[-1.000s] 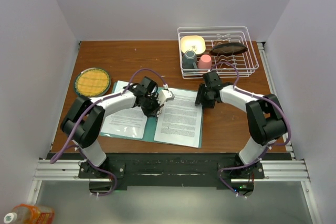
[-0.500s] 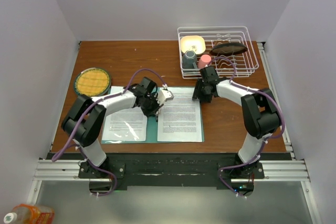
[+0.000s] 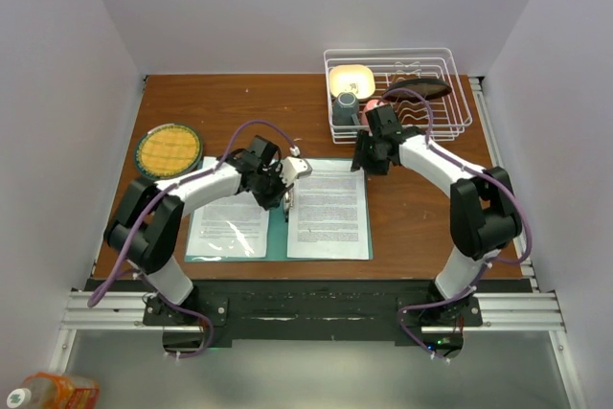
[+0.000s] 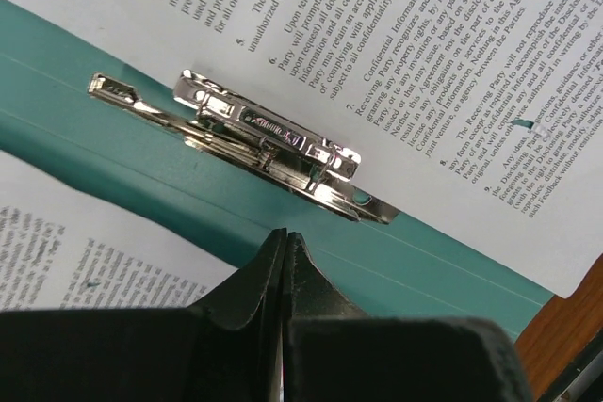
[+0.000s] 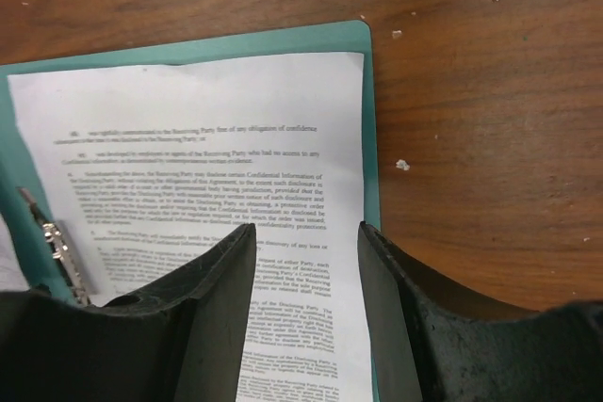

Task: Put the files into the folder

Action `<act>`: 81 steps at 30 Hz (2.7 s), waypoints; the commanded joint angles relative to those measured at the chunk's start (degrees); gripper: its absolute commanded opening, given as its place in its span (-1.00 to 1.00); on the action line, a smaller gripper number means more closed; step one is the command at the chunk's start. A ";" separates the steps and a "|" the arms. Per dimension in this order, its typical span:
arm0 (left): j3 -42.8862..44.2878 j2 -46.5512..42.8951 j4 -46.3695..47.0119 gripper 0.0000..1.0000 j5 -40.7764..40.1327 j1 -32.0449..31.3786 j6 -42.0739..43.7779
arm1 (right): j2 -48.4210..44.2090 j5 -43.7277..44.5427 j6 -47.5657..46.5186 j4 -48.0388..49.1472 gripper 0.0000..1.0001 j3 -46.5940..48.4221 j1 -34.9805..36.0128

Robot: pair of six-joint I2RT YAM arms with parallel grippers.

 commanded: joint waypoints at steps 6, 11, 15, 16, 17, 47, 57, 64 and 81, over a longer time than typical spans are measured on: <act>0.90 -10.09 -1.73 -0.95 0.63 1.73 -1.57 | -2.21 -3.63 0.18 2.11 -0.27 2.34 6.57; 1.08 -10.97 -2.26 -0.95 0.80 3.58 -1.48 | -1.41 -3.98 3.69 7.21 -0.75 0.24 11.51; 1.26 -11.06 -2.34 -0.95 1.24 4.98 -1.74 | -0.45 -4.16 5.54 10.81 -0.78 -1.09 12.91; 1.34 -10.97 -2.34 -0.95 1.33 5.07 -1.75 | 0.34 -4.25 5.98 11.00 -0.78 -1.00 13.52; 1.26 -10.88 -2.26 -0.95 1.42 5.16 -1.92 | 0.87 -4.16 6.15 11.17 -0.78 -0.91 13.79; 8.47 0.19 6.00 -0.08 1.43 5.25 -15.98 | 6.76 -3.46 8.35 17.59 -0.88 -6.36 16.96; 7.94 2.74 10.05 0.12 -0.51 5.25 -19.94 | 7.20 -3.46 8.79 18.91 -0.90 -8.20 17.31; 7.93 6.51 11.98 0.12 -3.32 5.25 -20.64 | 7.03 -3.46 9.23 19.26 -0.90 -9.17 17.75; 10.92 9.50 13.12 0.04 -5.00 5.43 -22.66 | 5.88 -3.46 9.23 19.26 -0.92 -11.81 18.10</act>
